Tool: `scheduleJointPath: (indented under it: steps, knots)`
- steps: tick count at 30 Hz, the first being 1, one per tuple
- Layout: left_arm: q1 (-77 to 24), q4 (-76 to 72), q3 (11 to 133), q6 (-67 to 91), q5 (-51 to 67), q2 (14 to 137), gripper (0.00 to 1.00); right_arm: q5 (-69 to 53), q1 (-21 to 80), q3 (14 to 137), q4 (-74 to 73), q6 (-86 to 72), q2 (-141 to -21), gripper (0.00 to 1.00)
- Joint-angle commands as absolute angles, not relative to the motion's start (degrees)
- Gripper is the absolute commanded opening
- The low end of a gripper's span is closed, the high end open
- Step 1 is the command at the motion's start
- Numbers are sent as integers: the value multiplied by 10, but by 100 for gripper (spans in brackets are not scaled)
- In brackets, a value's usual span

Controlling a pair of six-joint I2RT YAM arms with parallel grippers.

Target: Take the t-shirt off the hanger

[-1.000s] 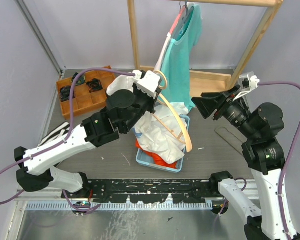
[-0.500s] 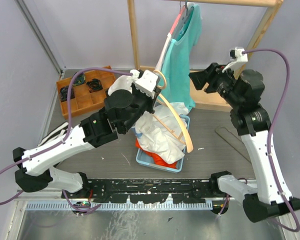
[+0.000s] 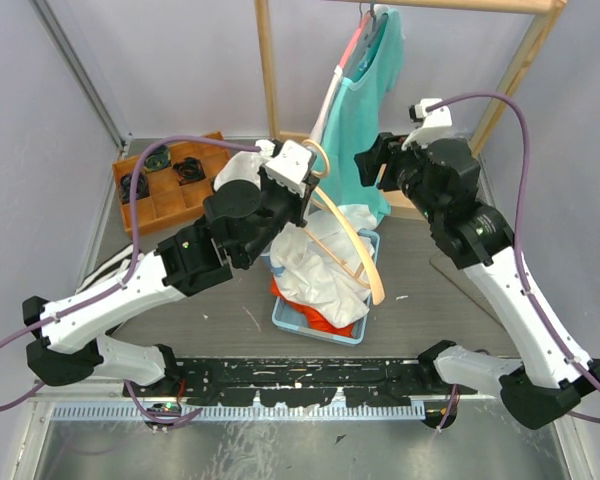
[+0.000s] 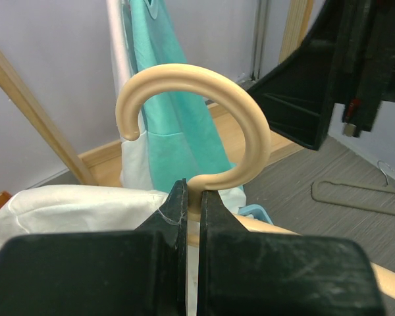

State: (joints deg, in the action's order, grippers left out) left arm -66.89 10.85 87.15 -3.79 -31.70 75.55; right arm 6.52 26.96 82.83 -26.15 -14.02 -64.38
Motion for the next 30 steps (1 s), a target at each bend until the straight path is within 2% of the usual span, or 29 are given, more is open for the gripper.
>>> scheduleJointPath:
  steps: [1, 6, 14, 30]
  knots:
    - [-669, 83, 856, -44, -335, 732, 0, 138, 323, 820, -252, -119, -584, 64]
    - [-668, 70, 837, -52, -345, 732, 0, 52, 334, 806, -253, -131, -537, 62]
    - [-652, 62, 855, -74, -341, 751, 0, -16, 343, 813, -280, -120, -526, 61]
    - [-609, 87, 923, -66, -272, 794, 0, -87, 372, 793, -256, -98, -548, 60]
